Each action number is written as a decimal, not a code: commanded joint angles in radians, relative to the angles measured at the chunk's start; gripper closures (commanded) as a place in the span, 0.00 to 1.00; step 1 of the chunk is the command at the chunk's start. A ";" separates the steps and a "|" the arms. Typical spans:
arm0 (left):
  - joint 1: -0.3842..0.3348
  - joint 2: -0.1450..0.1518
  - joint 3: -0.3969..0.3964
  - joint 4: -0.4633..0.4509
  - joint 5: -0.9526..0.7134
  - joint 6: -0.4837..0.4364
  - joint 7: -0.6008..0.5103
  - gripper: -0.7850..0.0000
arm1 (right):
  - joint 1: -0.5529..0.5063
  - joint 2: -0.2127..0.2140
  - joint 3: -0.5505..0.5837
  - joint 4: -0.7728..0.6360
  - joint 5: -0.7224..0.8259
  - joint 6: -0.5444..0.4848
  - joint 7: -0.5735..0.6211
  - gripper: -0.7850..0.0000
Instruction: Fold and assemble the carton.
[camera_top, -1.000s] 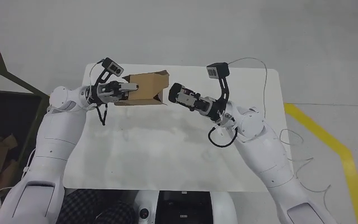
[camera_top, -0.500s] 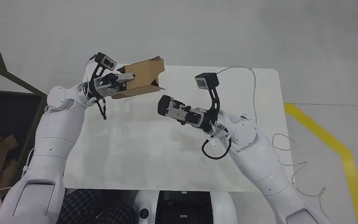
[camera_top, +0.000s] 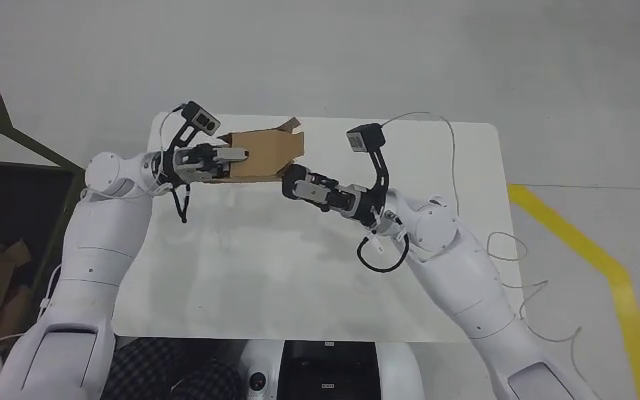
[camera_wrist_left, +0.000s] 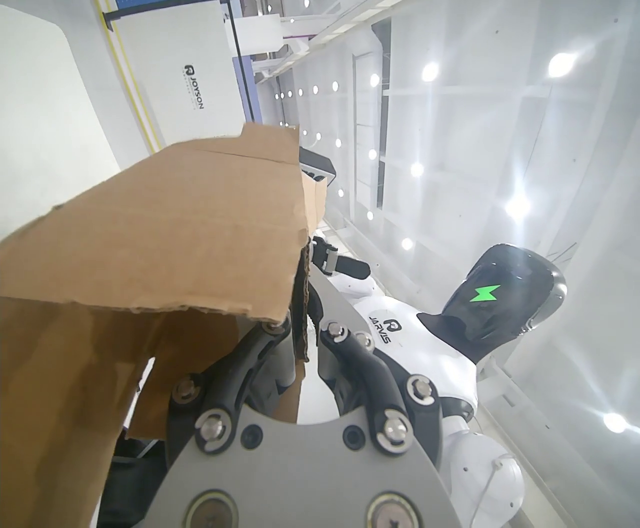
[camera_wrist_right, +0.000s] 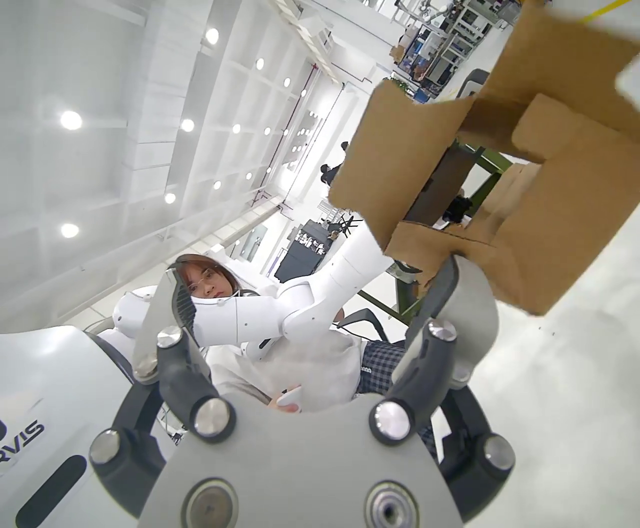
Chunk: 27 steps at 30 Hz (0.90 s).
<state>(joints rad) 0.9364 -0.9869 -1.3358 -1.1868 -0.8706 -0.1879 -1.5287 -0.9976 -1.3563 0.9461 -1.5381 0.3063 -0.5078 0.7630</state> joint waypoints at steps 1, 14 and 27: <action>0.007 0.002 0.012 -0.015 0.034 0.014 -0.007 1.00 | -0.002 0.000 0.000 0.000 0.010 -0.002 0.014 0.00; 0.035 0.021 0.018 -0.053 0.018 0.032 -0.007 1.00 | -0.027 0.010 0.045 -0.023 0.024 -0.022 0.021 0.00; 0.040 0.031 0.043 -0.066 -0.070 0.077 -0.007 1.00 | -0.040 -0.004 0.001 -0.031 0.053 -0.068 -0.037 0.00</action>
<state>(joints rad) 0.9765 -0.9570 -1.2949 -1.2548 -0.9334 -0.1158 -1.5359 -1.0358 -1.3605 0.9438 -1.5717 0.3607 -0.5725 0.7306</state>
